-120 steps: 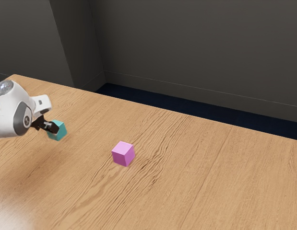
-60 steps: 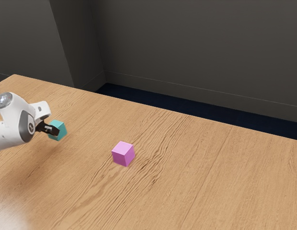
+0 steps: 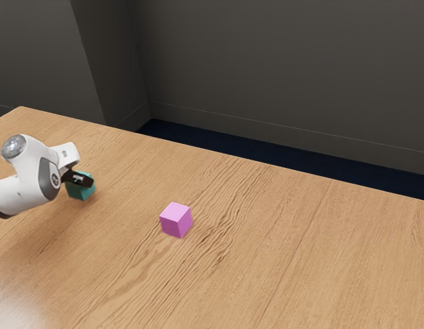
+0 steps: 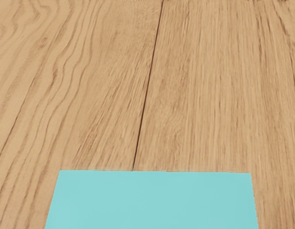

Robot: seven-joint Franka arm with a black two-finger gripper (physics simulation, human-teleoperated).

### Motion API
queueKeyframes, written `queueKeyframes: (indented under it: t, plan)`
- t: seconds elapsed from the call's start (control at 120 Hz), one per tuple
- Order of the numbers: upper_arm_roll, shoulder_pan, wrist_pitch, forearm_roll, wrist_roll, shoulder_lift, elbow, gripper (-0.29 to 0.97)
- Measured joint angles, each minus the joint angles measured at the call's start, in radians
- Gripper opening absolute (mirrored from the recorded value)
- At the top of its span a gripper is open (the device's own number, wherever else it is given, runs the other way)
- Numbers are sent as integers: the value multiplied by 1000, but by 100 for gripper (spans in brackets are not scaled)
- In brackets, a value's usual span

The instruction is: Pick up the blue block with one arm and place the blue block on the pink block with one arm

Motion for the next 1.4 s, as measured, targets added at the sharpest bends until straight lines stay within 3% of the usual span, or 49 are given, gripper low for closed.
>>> queueKeyframes:
  t: [0.15,0.4,0.583,0.667,0.858,0.975,1.142,1.4]
  plan:
    - [-4,10,23,1,15,-1,-11,57]
    - [-3,13,41,1,37,-9,-20,39]
    - [-3,-28,43,-12,48,-105,-72,38]
    - [0,-125,43,-88,51,-198,-138,38]
    - [0,-360,33,-343,57,-417,-278,38]
    - [-3,-463,15,-479,61,-480,-346,38]
    - [-4,-527,-2,-560,64,-517,-384,38]
    - [-74,-492,-24,-632,66,-583,-442,39]
